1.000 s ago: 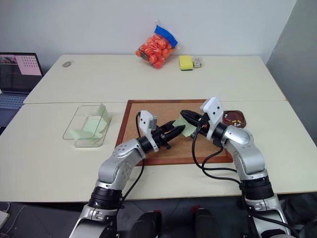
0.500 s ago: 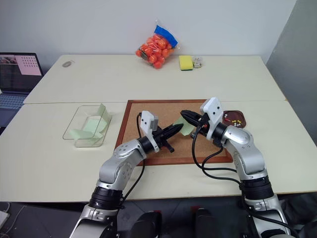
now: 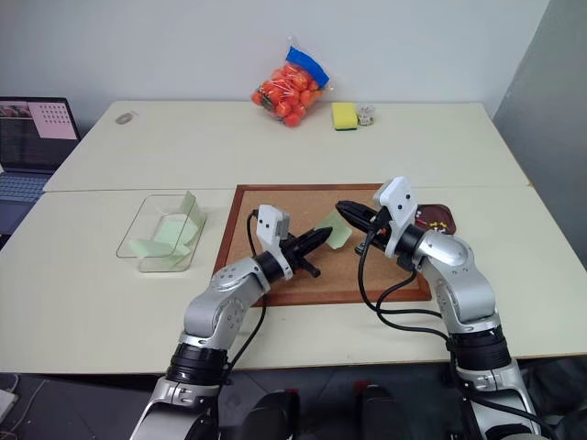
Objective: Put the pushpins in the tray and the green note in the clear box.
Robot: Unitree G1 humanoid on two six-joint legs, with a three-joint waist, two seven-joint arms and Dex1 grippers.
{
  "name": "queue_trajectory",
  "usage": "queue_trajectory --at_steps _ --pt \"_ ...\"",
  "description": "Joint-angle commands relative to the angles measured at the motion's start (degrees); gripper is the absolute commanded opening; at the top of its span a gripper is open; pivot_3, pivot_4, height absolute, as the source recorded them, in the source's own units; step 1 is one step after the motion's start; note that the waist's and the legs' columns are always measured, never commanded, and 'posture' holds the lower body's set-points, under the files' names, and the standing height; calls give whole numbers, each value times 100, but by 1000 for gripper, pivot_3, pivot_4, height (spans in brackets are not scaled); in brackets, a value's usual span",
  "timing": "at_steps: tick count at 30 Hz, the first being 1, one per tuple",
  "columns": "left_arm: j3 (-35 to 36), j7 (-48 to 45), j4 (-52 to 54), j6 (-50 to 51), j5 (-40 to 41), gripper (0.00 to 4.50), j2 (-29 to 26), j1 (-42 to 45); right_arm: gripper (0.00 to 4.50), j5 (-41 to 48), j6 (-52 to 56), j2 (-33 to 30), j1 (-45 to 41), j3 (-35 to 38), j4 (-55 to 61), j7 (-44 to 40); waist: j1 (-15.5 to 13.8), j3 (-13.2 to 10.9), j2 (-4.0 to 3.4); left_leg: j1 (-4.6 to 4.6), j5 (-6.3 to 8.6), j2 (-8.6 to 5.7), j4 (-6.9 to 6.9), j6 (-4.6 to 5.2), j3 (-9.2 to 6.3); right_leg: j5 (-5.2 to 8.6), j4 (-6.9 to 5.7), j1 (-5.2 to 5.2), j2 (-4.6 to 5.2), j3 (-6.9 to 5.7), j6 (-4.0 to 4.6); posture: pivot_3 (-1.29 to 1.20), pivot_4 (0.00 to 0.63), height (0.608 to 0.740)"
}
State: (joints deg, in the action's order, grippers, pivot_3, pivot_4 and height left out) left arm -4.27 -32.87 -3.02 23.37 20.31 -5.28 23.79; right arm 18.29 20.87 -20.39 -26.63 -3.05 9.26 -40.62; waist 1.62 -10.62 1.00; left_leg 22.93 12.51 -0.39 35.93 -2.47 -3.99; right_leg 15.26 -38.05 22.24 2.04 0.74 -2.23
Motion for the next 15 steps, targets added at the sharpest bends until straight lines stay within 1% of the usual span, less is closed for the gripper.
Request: queue_trajectory --at_steps 1,4,8,10,15 --pt "-20 -20 193 -5 75 18 36 67 0 29 -14 -94 2 275 170 211 0 0 0 0 0 0 0 0 0 0 0 0 0 -1 0 0 150 740" --pt "-67 -75 277 51 107 18 43 52 0 -245 -170 -182 -2 468 -151 610 -3 0 0 0 0 0 0 0 1 0 0 0 0 0 0 0 150 740" --pt "-158 -210 401 136 149 18 27 50 0 -810 -277 -275 -214 839 -952 1611 -5 0 0 0 0 -1 0 0 3 0 0 0 0 1 0 0 150 740" --pt "-215 -253 426 164 139 18 31 59 0 -934 -313 -329 -378 1019 -1365 1946 -6 0 0 0 0 -1 0 0 6 0 -1 1 0 3 1 0 150 740" --pt "-290 -317 419 203 149 18 77 128 0 -988 -401 -338 -744 1234 -2229 2270 17 0 0 -3 0 1 -2 0 17 -1 -2 3 -1 12 1 0 150 740"
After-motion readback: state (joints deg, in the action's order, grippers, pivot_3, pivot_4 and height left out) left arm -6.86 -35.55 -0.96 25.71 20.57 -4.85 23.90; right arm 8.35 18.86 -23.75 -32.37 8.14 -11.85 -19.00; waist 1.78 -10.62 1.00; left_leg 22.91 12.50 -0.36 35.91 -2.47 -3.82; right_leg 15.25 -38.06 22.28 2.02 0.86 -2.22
